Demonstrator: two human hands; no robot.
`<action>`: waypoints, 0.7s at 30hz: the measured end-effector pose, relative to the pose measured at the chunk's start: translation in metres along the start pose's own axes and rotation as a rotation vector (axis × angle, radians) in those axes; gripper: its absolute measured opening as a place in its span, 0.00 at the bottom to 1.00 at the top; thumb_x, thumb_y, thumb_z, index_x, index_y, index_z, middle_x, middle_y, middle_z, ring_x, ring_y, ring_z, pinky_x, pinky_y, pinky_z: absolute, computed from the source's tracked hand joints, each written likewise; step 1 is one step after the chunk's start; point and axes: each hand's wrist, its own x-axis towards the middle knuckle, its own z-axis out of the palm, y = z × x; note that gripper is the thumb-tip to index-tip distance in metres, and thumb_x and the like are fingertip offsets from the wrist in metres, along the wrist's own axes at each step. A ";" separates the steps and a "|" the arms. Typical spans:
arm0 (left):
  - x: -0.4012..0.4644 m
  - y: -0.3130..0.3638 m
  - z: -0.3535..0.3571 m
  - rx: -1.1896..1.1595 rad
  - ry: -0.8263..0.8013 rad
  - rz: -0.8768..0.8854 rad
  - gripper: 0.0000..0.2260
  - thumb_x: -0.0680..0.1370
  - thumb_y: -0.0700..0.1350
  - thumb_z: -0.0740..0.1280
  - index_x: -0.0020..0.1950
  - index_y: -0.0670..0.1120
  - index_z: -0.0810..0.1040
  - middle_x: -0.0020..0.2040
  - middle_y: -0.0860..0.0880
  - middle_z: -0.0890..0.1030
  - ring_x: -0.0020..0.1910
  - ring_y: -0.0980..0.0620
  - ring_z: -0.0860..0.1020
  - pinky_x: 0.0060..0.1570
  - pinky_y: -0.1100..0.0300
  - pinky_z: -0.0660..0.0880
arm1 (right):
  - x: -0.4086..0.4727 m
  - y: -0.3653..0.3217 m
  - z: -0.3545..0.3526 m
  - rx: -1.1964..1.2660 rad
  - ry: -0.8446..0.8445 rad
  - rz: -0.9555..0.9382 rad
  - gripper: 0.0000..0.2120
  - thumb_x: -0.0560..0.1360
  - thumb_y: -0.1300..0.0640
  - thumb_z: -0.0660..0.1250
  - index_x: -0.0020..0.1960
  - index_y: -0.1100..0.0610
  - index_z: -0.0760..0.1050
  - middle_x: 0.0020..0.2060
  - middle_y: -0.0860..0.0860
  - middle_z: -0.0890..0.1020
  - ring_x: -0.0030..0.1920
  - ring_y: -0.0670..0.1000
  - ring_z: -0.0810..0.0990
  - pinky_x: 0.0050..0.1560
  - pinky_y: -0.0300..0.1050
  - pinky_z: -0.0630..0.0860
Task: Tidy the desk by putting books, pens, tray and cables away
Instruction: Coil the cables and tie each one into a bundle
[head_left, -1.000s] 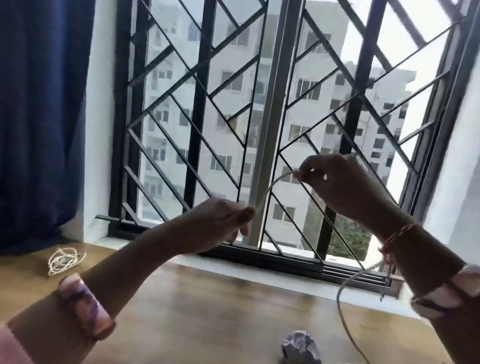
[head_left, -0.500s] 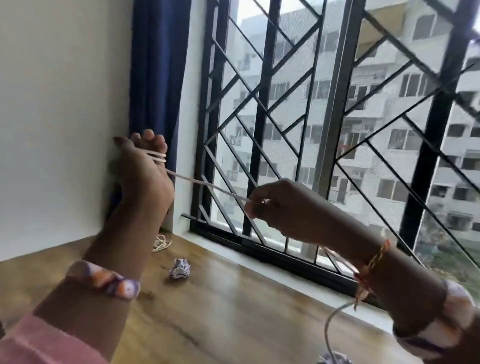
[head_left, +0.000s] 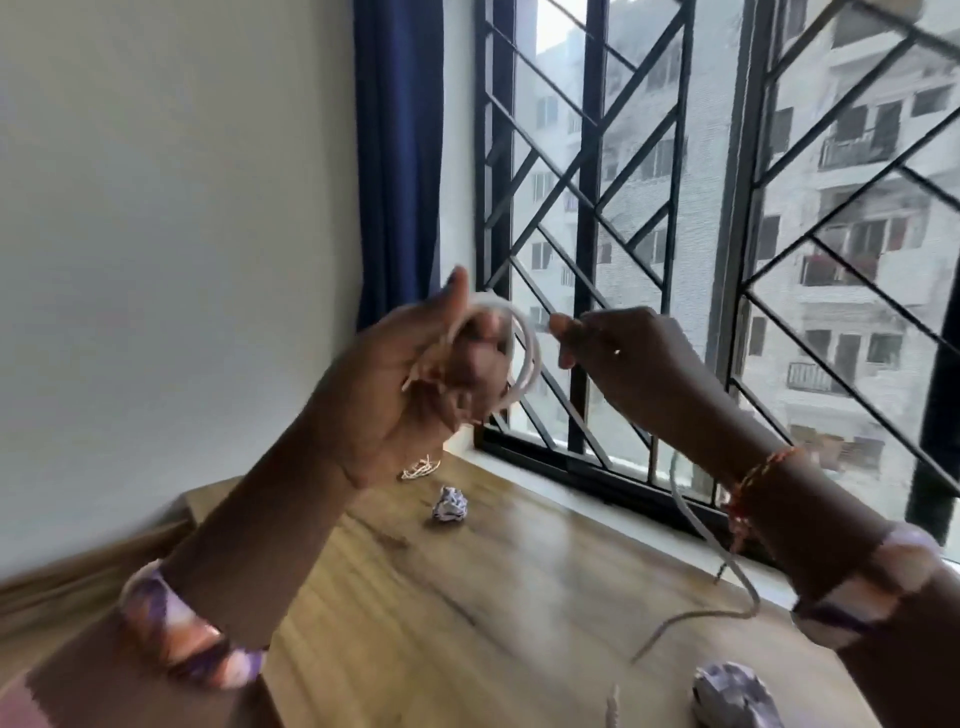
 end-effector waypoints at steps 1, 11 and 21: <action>0.006 0.005 0.003 -0.202 0.051 0.093 0.12 0.74 0.50 0.58 0.36 0.45 0.73 0.23 0.53 0.73 0.21 0.59 0.69 0.22 0.69 0.68 | -0.006 -0.002 0.006 0.075 -0.073 0.021 0.21 0.76 0.43 0.59 0.32 0.54 0.77 0.18 0.47 0.72 0.21 0.42 0.69 0.27 0.38 0.67; 0.018 -0.035 -0.079 1.609 0.555 0.401 0.16 0.81 0.50 0.57 0.40 0.41 0.74 0.31 0.46 0.81 0.26 0.57 0.74 0.32 0.69 0.70 | -0.029 -0.010 -0.022 -0.150 -0.285 -0.200 0.04 0.76 0.52 0.63 0.43 0.46 0.76 0.34 0.49 0.81 0.33 0.51 0.79 0.37 0.50 0.78; 0.055 -0.046 -0.054 -0.235 -0.120 -0.125 0.13 0.74 0.52 0.59 0.40 0.42 0.74 0.22 0.52 0.74 0.22 0.60 0.73 0.22 0.69 0.71 | 0.007 0.031 0.023 0.214 -0.297 0.298 0.10 0.78 0.58 0.62 0.39 0.53 0.77 0.23 0.49 0.72 0.18 0.40 0.64 0.20 0.31 0.58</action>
